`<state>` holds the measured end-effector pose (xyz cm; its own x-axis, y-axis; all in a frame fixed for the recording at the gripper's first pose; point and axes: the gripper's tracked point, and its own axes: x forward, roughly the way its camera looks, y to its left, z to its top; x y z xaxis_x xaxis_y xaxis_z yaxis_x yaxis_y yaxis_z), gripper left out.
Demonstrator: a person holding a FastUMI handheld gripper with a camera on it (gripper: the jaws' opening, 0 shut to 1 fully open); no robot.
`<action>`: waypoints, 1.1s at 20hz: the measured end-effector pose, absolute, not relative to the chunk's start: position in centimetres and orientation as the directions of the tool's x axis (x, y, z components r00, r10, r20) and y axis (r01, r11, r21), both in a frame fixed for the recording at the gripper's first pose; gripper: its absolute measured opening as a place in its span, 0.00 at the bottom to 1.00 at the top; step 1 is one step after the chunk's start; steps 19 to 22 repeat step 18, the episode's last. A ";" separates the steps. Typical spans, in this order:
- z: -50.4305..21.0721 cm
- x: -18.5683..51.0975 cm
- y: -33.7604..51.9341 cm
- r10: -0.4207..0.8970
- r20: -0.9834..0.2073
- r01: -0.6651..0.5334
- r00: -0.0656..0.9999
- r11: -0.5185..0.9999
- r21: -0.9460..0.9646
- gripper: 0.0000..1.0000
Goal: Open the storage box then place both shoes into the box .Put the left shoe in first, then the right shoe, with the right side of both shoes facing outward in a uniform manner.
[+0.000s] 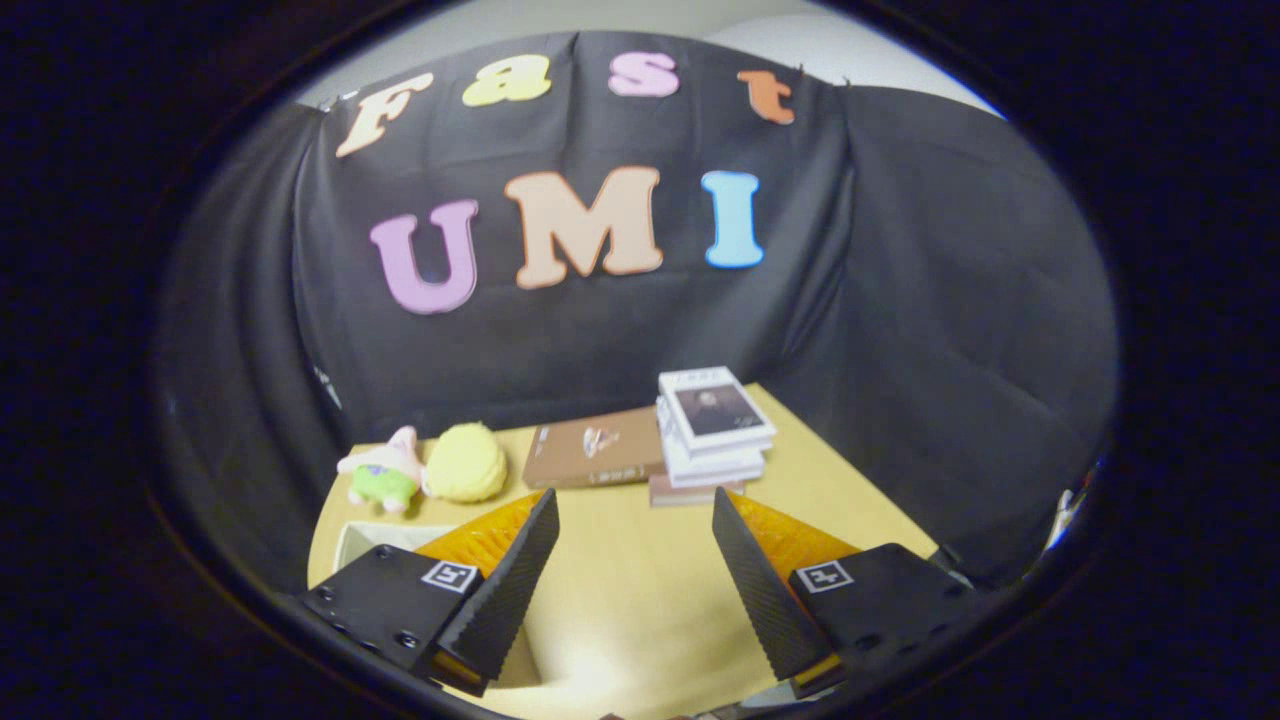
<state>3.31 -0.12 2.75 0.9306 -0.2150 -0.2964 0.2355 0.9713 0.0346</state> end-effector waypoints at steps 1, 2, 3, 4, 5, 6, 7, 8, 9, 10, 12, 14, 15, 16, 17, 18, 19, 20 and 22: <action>3.4 3.4 -0.8 -0.214 -0.242 0.226 0.946 0.974 0.023 0.99; 4.0 3.3 -1.4 -0.205 -0.192 0.211 0.960 0.977 0.013 0.99; 4.5 3.2 -1.5 -0.188 -0.142 0.191 0.972 0.982 0.005 0.99; 5.2 3.1 -1.4 -0.166 -0.091 0.167 0.982 0.986 0.003 0.99; 5.9 3.0 -1.2 -0.140 -0.041 0.140 0.989 0.990 0.007 0.99; 6.6 2.8 -0.6 -0.107 0.005 0.107 0.994 0.994 0.020 0.99; 7.0 2.4 0.0 -0.072 0.045 0.071 0.996 0.997 0.035 0.99; 7.4 2.1 0.6 -0.035 0.074 0.032 0.997 0.998 0.045 0.99; 7.6 1.8 1.1 0.000 0.095 -0.004 0.996 0.999 0.043 0.98; 7.6 1.3 1.4 0.027 0.111 -0.031 0.993 0.999 0.030 0.98; 7.4 0.7 2.0 0.074 0.120 -0.076 0.990 0.997 0.012 0.98; 6.7 0.4 2.5 0.089 0.104 -0.091 0.991 0.996 0.013 0.98; 6.4 0.5 2.6 0.094 0.098 -0.096 0.991 0.995 0.015 0.98; 6.2 0.5 2.8 0.101 0.092 -0.103 0.991 0.995 0.020 0.98; 6.0 0.4 2.9 0.108 0.090 -0.111 0.990 0.993 0.026 0.98; 6.1 0.2 3.2 0.113 0.090 -0.117 0.989 0.992 0.036 0.98; 6.1 0.2 3.2 0.113 0.090 -0.117 0.989 0.992 0.036 0.98; 6.1 0.2 3.2 0.113 0.090 -0.117 0.989 0.992 0.036 0.98; 6.1 0.2 3.2 0.113 0.090 -0.117 0.989 0.992 0.036 0.98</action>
